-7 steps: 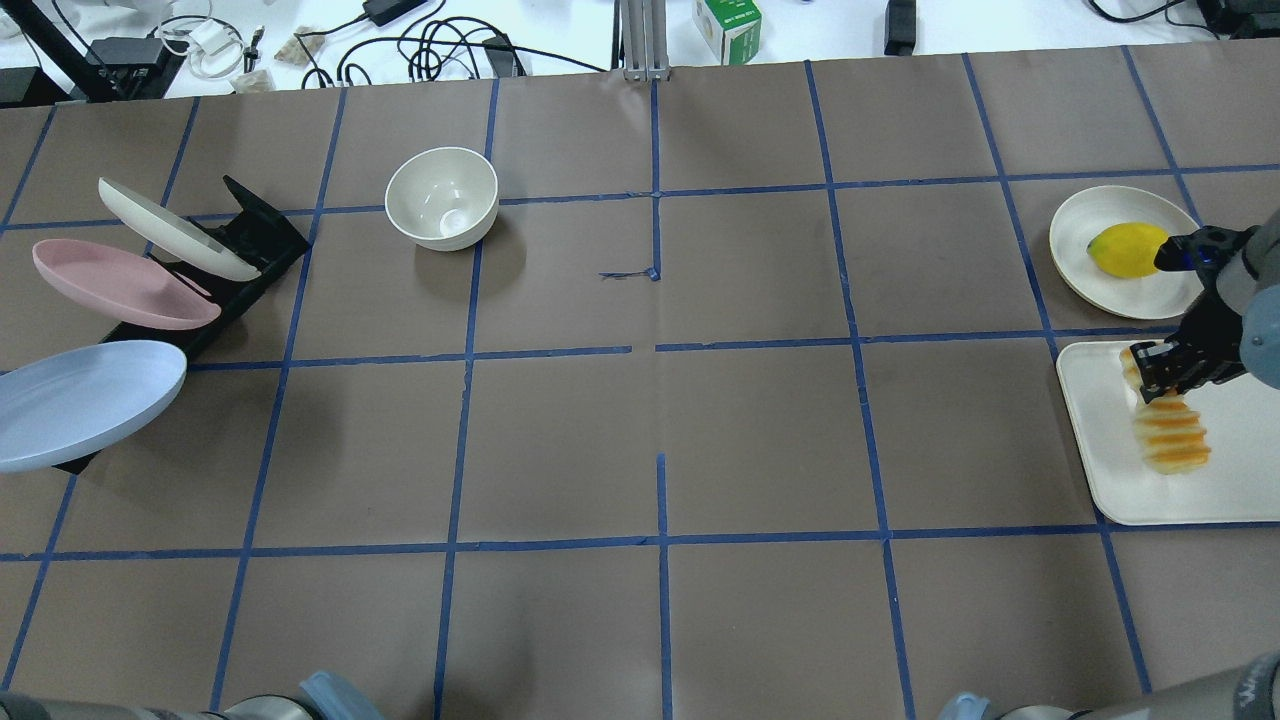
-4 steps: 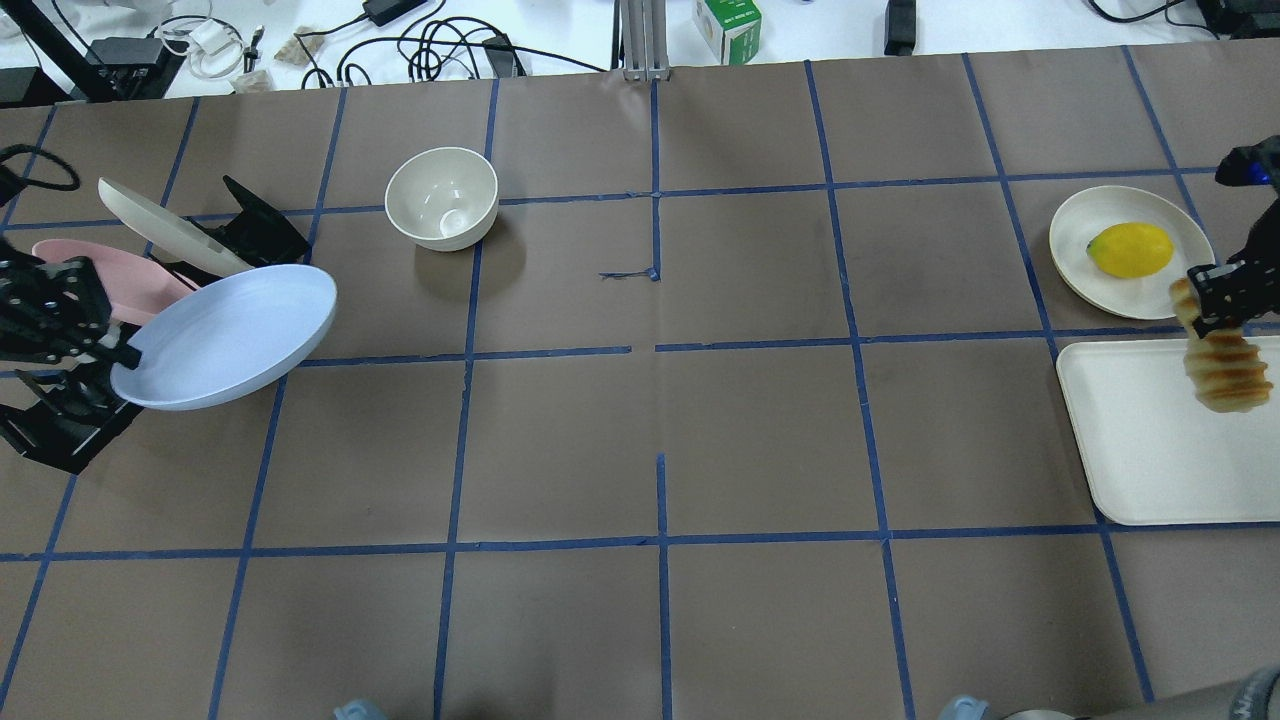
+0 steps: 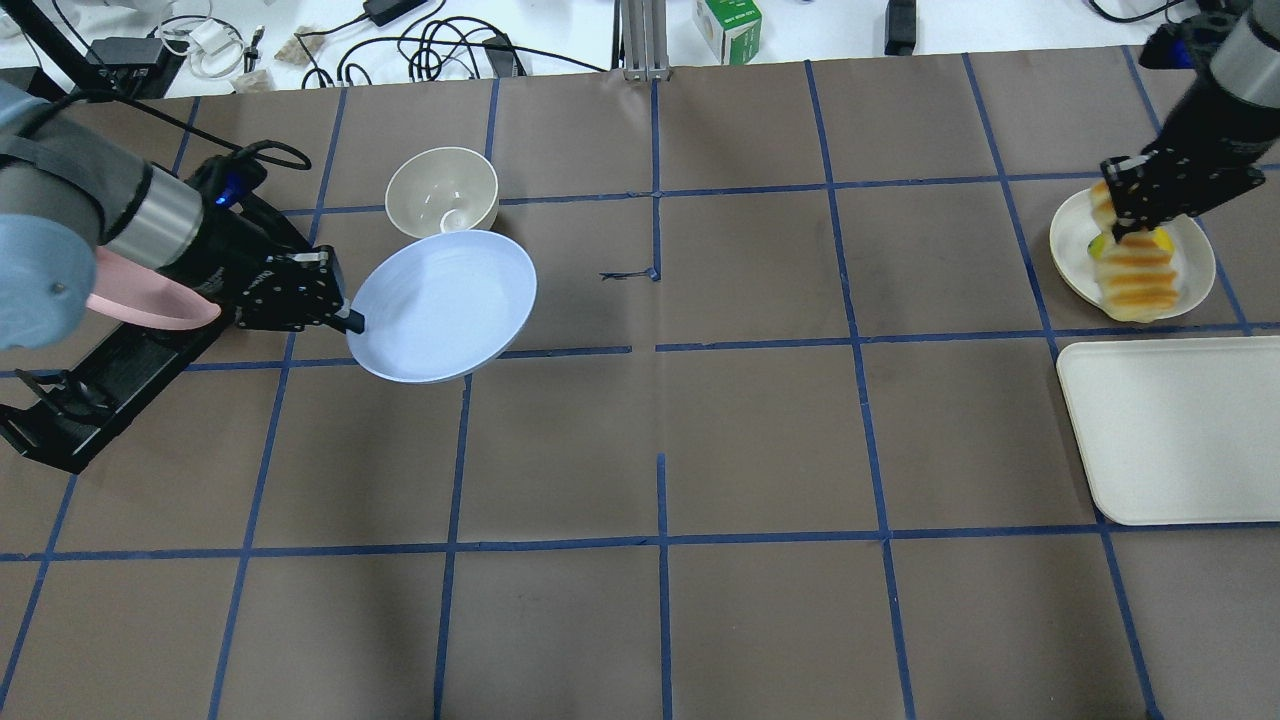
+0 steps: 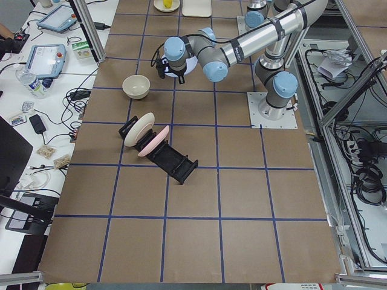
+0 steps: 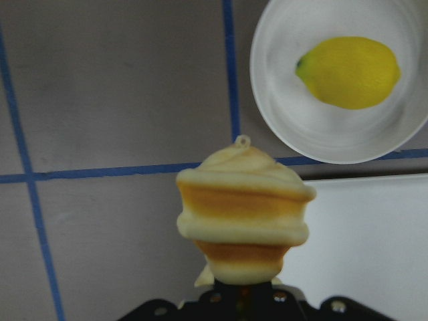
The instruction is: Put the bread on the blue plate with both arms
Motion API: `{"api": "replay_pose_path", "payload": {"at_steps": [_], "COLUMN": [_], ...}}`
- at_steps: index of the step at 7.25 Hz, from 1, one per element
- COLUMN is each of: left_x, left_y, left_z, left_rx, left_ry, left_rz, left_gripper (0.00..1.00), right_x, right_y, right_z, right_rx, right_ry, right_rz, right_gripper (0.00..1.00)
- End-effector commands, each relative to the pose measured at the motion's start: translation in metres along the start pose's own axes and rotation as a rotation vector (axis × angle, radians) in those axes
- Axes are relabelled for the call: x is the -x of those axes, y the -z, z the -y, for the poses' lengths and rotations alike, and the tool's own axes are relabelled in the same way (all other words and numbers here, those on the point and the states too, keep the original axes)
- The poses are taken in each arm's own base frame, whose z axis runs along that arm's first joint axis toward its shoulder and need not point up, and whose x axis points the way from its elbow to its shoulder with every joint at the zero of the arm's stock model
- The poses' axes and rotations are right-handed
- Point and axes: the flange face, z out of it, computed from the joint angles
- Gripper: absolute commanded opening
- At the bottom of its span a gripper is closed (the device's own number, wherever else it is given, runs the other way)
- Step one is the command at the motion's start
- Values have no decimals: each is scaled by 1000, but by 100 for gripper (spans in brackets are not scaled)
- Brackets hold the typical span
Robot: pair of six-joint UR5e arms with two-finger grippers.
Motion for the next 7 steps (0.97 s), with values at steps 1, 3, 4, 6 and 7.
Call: {"api": "replay_pose_path", "payload": {"at_steps": [1,3,4,6,7], "left_x": [-76,-101,-113,-110,-107], "left_y": [-79,-125,-148,-181,-192], "left_z": [-16,-22,-25,-19,-13], "left_rx": [-103,-98,-111,-100,-114], "left_ry": [-55,-89,-120,-117,-125], "left_rz": [3,69,107,107,104], "left_gripper": [0,0,0,0,0], "right_x": [97,152,179,234,260], "right_y": [8,6,2,-15,-27], "right_z": [-2,-12,-16,-24,-25], "right_rx": [-21,-21,-17,-9,1], "right_ry": [-24,-30,-38,32,17], "right_rz": [14,15,12,10,13], "right_gripper": [0,0,0,0,0]}}
